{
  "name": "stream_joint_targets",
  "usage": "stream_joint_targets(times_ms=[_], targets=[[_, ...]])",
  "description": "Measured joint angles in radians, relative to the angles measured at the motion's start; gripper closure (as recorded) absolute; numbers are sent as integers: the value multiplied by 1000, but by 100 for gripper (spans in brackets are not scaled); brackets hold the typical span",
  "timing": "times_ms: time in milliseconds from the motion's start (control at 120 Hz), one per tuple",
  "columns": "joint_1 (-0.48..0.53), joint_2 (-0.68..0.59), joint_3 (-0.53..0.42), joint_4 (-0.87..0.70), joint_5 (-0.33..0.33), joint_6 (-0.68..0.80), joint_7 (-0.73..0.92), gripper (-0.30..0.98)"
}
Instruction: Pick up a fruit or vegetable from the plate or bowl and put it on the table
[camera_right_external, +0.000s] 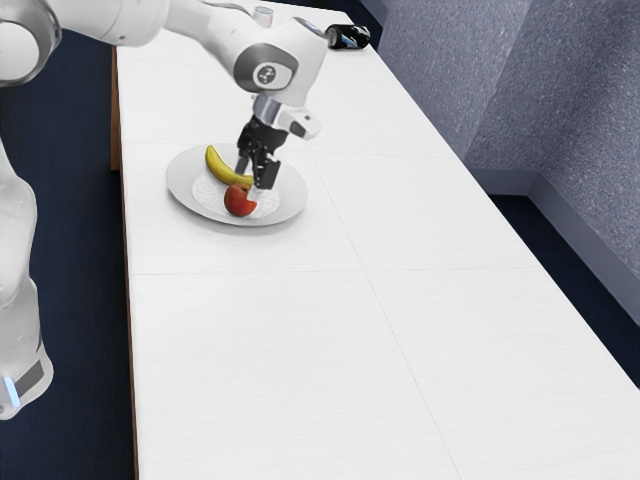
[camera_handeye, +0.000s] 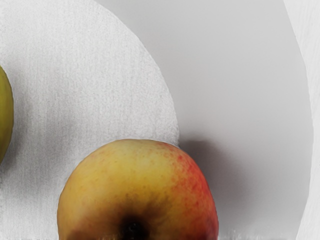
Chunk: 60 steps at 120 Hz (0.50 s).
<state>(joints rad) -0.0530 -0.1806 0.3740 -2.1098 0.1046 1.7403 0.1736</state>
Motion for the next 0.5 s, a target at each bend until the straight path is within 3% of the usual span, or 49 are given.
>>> stream_joint_targets(times_ms=[500], targets=[[1, 42, 31, -21, 0, 9, -1, 0]])
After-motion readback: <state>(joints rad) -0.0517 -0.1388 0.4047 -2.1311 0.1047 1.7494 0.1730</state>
